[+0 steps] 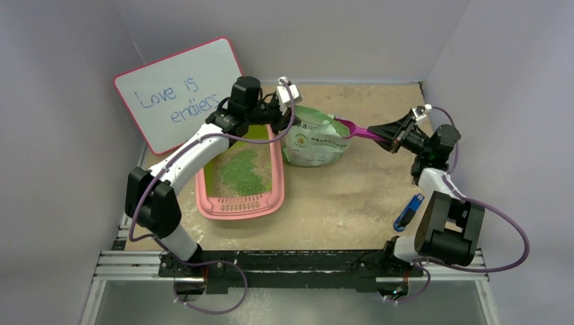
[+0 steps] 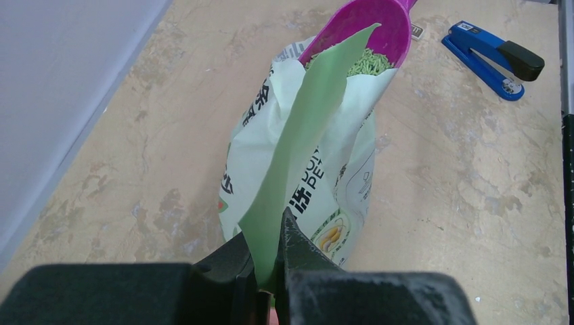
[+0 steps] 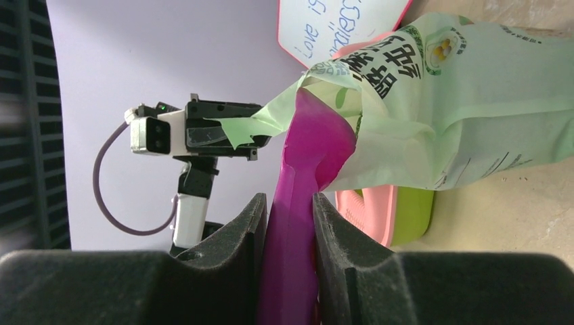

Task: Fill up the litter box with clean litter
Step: 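Scoop the cat litter from the cat litter bag.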

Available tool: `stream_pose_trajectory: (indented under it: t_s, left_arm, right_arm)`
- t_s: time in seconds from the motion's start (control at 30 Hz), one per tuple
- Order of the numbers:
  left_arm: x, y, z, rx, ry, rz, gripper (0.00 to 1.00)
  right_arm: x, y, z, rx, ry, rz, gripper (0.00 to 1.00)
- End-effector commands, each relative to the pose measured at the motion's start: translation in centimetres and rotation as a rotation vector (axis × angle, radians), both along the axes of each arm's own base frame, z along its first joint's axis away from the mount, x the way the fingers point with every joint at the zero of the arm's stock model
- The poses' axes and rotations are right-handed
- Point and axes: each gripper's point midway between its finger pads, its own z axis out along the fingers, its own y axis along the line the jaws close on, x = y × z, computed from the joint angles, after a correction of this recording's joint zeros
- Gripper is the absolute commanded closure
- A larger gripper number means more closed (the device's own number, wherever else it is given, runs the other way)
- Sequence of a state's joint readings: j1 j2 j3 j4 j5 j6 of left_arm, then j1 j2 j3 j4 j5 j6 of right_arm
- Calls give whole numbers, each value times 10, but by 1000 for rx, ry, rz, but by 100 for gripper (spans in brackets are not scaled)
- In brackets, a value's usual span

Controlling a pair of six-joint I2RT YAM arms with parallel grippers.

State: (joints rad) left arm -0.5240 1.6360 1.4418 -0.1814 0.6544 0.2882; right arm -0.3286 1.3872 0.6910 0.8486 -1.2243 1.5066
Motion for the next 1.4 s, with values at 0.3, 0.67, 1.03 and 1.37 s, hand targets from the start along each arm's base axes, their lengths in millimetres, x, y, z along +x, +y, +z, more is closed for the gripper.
stream_pose_trajectory:
  t_s: [0.3, 0.67, 1.03, 1.37]
  left_arm:
    - [2, -1, 44, -69, -137, -4, 100]
    - [3, -2, 43, -68, -135, -6, 100]
    - [4, -3, 41, -65, -137, -10, 100]
    - [4, -4, 42, -69, -133, -13, 100]
  right_arm:
    - [-16, -17, 18, -104, -7, -43, 100]
    - [-20, -21, 20, -121, -2, -48, 100]
    - [-22, -32, 28, -57, -13, -124, 100]
    - [-27, -33, 27, -41, -4, -126, 100]
